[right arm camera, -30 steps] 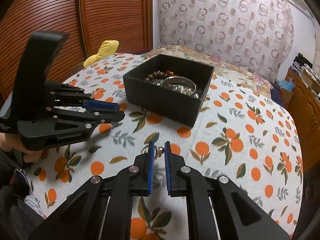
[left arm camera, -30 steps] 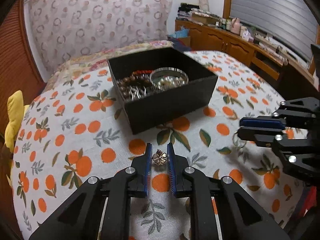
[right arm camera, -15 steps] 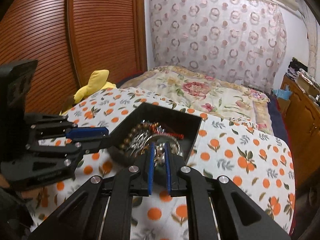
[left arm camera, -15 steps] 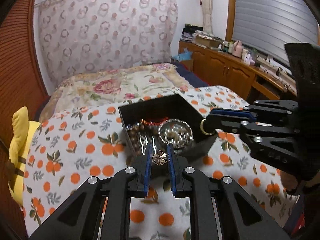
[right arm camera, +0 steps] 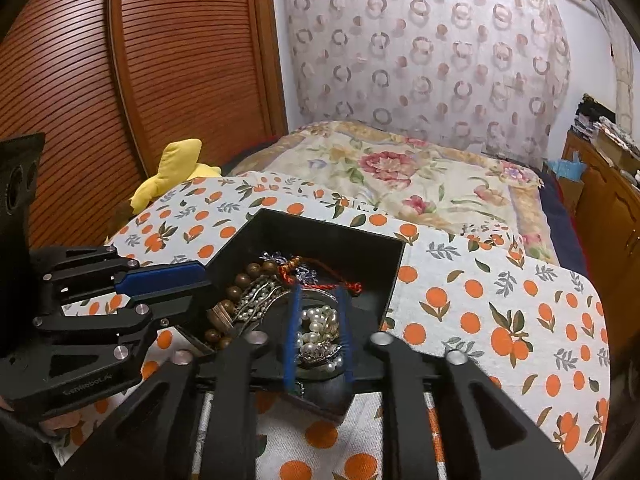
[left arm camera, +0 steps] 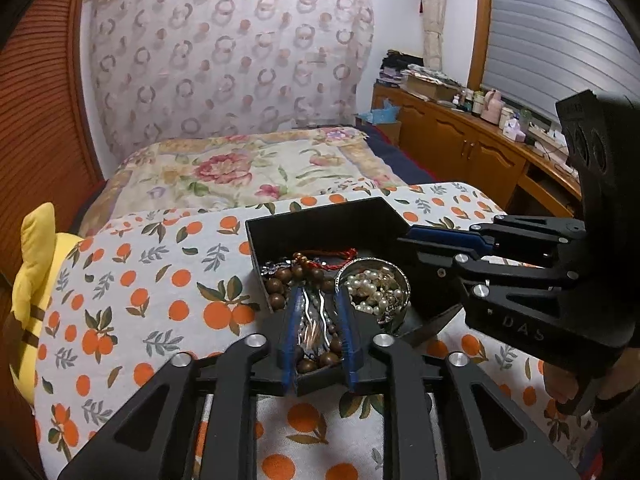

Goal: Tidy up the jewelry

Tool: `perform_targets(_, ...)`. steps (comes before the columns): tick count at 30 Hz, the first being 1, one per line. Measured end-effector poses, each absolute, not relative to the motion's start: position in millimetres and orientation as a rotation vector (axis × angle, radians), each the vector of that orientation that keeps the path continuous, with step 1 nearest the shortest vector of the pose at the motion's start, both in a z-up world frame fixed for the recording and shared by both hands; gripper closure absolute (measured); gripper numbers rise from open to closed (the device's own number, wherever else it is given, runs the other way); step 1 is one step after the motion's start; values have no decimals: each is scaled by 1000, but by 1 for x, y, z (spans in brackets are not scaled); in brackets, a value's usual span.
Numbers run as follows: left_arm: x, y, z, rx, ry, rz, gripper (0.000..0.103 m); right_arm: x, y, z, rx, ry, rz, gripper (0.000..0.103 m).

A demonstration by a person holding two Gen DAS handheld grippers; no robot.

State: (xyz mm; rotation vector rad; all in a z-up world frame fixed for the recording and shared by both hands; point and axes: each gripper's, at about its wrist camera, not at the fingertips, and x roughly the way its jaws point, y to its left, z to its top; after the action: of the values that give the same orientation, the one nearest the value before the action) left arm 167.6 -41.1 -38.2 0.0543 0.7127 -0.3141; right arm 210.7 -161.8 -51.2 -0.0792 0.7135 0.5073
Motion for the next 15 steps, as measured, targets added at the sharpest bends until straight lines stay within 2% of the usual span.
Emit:
perform_targets(1, 167, -40, -38, 54, 710, -311, 70, 210, -163, -51, -75, 711, 506, 76)
perform_targets(2, 166, -40, -38, 52, 706, -308, 66, 208, -165, -51, -69, 706, 503, 76)
perform_targets(4, 165, -38, -37, 47, 704, -303, 65, 206, -168, -49, -61, 699, 501, 76)
perform_targets(6, 160, -38, -35, 51, 695, -286, 56, 199, -173, -45, -50, 682, 488, 76)
perform_targets(8, 153, -35, -31, 61, 674, -255, 32, 190, -178, -41, -38, 664, 471, 74)
perform_targets(10, 145, -33, -27, 62, 652, -227, 27, 176, -184, -36, -23, 638, 439, 59)
perform_targets(12, 136, -30, -23, 63, 639, -208, 19, 162, -188, -31, -13, 609, 424, 54)
perform_targets(13, 131, -29, -21, 67, 626, -198, 12, 155, -190, -29, -8, 599, 413, 50)
perform_targets(15, 124, -27, -16, 76, 609, -183, 10, 145, -193, -26, -4, 584, 393, 42)
